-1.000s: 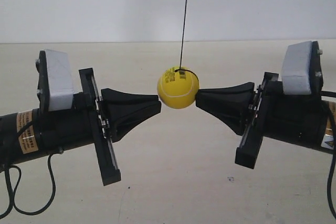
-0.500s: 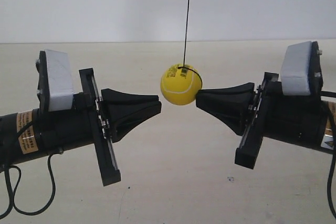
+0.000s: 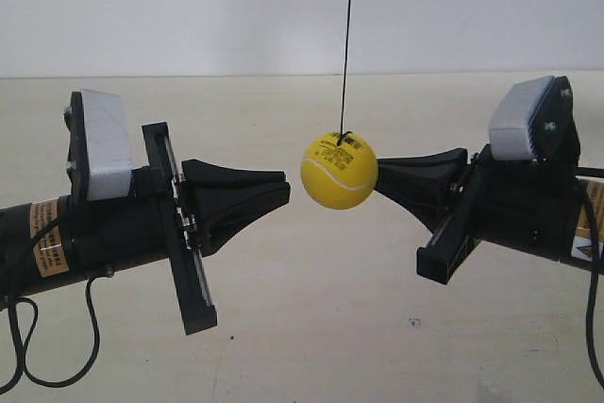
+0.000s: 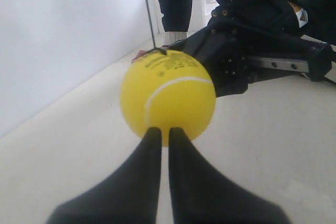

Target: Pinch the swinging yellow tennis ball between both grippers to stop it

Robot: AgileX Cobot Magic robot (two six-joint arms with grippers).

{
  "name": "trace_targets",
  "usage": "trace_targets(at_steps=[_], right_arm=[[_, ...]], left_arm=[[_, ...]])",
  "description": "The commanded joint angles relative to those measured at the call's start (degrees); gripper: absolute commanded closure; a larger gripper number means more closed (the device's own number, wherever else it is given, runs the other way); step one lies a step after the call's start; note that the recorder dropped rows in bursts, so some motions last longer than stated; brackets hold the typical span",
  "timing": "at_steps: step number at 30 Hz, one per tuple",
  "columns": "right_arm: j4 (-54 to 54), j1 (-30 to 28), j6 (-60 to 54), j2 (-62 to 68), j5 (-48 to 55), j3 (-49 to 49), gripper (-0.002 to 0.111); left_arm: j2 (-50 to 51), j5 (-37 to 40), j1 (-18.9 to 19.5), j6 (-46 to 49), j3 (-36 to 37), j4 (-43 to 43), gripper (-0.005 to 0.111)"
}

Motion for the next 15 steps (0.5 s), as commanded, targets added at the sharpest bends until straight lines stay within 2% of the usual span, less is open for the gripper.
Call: trace_targets(at_steps=[1,9,15], right_arm=[[-2.5,0.2,0.4,-3.1,-1.7,0.0,0.108],[-9.1,0.2,5.0,-4.6,-3.3,0.0,0.108],[-9.7,0.2,5.0,-4.6,-3.3,0.0,0.108]], left_arm=[[-0.1,-0.8,-0.3,0.3,-0.1,0.3,0.102],[-0.1,-0.8,-0.3,-0.1,-0.1,3.0,0.102],[-0.1,-0.8,-0.3,-0.4,-0.1,4.6,0.102]])
